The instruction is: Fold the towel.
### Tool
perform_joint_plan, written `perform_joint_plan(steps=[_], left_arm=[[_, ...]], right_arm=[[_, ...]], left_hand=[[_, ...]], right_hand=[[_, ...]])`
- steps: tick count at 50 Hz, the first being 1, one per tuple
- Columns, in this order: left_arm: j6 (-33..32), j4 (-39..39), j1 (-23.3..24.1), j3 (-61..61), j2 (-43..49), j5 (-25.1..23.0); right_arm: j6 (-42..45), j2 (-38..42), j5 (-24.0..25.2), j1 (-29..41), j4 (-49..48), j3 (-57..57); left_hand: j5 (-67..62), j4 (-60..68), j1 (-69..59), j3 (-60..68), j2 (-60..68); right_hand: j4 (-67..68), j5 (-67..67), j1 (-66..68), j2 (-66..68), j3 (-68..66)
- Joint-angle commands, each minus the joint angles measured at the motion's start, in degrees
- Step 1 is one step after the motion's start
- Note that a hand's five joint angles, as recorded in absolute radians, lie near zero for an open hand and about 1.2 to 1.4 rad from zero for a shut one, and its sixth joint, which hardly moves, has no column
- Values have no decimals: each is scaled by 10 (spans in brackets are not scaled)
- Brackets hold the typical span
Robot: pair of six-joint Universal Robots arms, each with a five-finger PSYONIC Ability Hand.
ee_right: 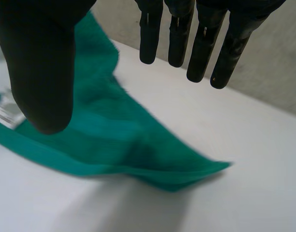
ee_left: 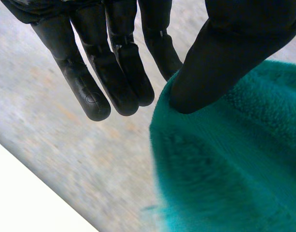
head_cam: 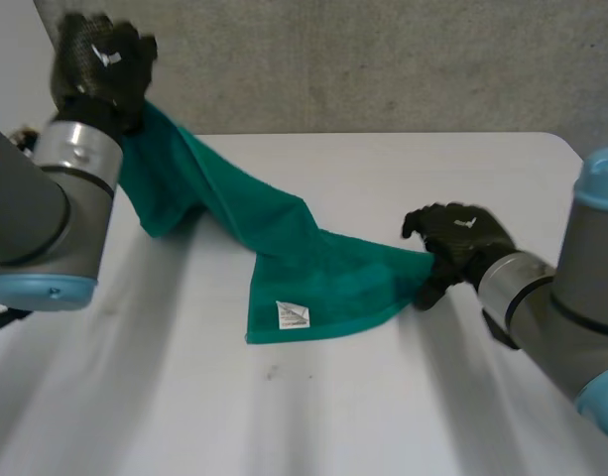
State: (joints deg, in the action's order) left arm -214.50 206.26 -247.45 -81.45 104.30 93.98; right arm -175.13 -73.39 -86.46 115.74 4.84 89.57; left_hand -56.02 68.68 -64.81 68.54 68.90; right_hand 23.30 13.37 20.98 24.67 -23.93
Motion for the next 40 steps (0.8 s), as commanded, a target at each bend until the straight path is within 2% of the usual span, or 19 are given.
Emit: perform_joint_plan(steps=[1, 7, 9, 13, 19, 22, 28, 40], left_arm=[[1, -24, 24, 19, -100, -1], [0, -29, 45, 21, -132, -2], [0, -30, 50, 18, -134, -1], [1, -31, 54, 9, -133, 0], [2, -33, 53, -4, -132, 1], [2, -33, 51, -6, -132, 1], [4, -31, 48, -6, -132, 0], [27, -31, 35, -13, -104, 0]], right_arm=[[-118, 72, 17, 47, 6, -23], [-123, 113, 14, 103, 4, -83], [-121, 165, 9, 135, 4, -126], [-120, 220, 8, 165, 4, -180], [-116, 258, -9, 176, 4, -222], [-88, 300, -43, 196, 5, -258], [-51, 335, -78, 212, 3, -307], [-37, 383, -82, 220, 7, -384]], left_hand=[[-140, 113, -152, 115, 111], [-140, 113, -152, 115, 111], [-140, 113, -152, 115, 111], [-140, 113, -152, 115, 111], [-140, 113, -152, 115, 111], [-140, 113, -152, 115, 111], [-140, 113, -152, 115, 111], [-140, 113, -152, 115, 111]], right_hand=[[1, 0, 24, -13, 6], [-3, -3, 21, -16, 9], [6, 5, 29, -8, 1], [21, 20, 44, 7, -15], [60, 59, 83, 46, -53], [73, 72, 96, 59, -67], [53, 52, 76, 39, -47], [98, 98, 121, 84, -92]])
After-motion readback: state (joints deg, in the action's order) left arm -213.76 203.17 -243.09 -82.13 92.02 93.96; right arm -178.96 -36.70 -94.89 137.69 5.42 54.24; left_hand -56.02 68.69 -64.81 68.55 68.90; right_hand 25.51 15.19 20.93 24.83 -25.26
